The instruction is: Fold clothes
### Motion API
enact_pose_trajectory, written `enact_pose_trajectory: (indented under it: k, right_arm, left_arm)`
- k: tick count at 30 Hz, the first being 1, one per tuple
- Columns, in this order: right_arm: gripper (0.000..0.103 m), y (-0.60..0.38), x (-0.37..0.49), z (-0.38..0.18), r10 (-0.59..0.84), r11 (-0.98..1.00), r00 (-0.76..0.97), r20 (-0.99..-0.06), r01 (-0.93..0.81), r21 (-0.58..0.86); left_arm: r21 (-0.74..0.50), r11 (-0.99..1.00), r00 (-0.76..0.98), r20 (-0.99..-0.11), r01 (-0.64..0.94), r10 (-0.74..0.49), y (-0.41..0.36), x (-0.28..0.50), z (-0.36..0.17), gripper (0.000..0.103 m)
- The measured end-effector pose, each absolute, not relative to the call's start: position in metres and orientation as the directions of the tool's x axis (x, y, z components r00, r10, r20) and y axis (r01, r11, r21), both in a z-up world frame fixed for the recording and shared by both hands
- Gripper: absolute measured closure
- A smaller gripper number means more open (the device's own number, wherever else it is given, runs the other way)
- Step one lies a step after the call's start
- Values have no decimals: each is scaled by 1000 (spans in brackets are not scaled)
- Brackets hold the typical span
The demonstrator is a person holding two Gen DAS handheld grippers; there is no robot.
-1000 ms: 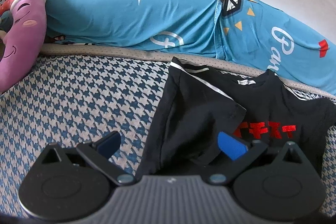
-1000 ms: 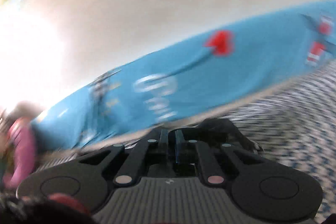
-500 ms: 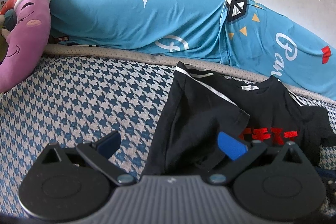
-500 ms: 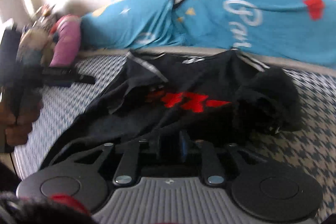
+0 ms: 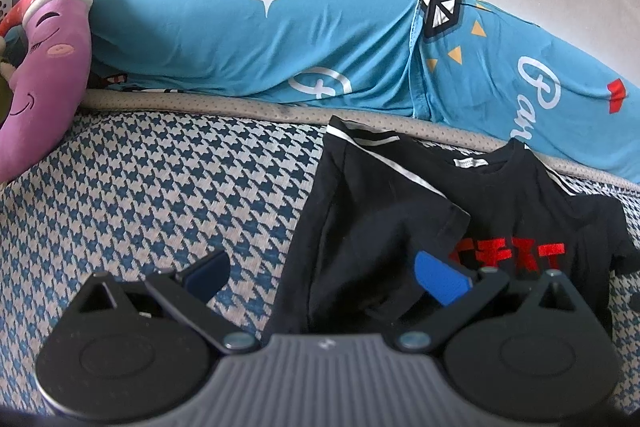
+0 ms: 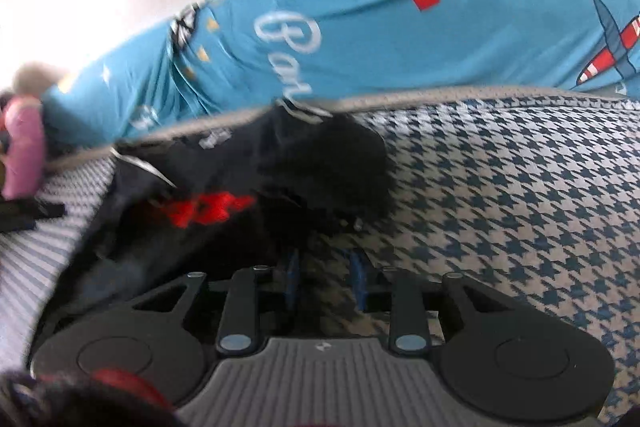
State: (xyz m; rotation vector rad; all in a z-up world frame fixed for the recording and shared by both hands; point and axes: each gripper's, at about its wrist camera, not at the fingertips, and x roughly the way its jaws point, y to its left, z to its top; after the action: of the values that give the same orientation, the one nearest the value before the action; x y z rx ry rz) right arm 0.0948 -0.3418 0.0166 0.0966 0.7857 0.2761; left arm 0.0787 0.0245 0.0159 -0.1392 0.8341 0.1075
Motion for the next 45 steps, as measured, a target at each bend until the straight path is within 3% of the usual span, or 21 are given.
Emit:
enact_pose_trajectory:
  k: [14, 17, 20, 28, 31, 32, 39, 45]
  right_arm:
    - [72, -334, 129, -16, 179, 984, 736, -653, -119, 135]
    - [73, -336, 132, -10, 97, 995, 782, -616, -61, 79]
    - [94, -339, 135, -2, 7, 1000, 827, -562, 6, 22]
    - [91, -348, 143, 19, -234, 972, 888, -396, 205, -115]
    - [88, -359, 150, 17, -331, 944, 838, -433, 291, -158]
    - [83, -365, 150, 16, -339, 941, 828, -447, 309, -140]
    - [75, -410, 141, 20, -344, 915, 787, -512, 403, 5]
    - [74, -436, 128, 19, -141, 889, 779, -610, 371, 267]
  left_arm:
    - [-77, 984, 654, -755, -161, 48, 27, 83, 11, 0]
    - [-78, 983, 650, -758, -167, 50, 28, 84, 9, 0]
    - [-72, 984, 646, -761, -164, 52, 28, 84, 8, 0]
    - [-74, 983, 640, -767, -166, 50, 27, 86, 8, 0]
    - [-69, 984, 635, -771, -162, 50, 26, 87, 6, 0]
    - [-71, 984, 636, -770, -163, 50, 27, 87, 6, 0]
    - [-70, 985, 643, -764, -156, 48, 25, 84, 10, 0]
    - [-72, 986, 648, -760, -152, 44, 24, 83, 12, 0]
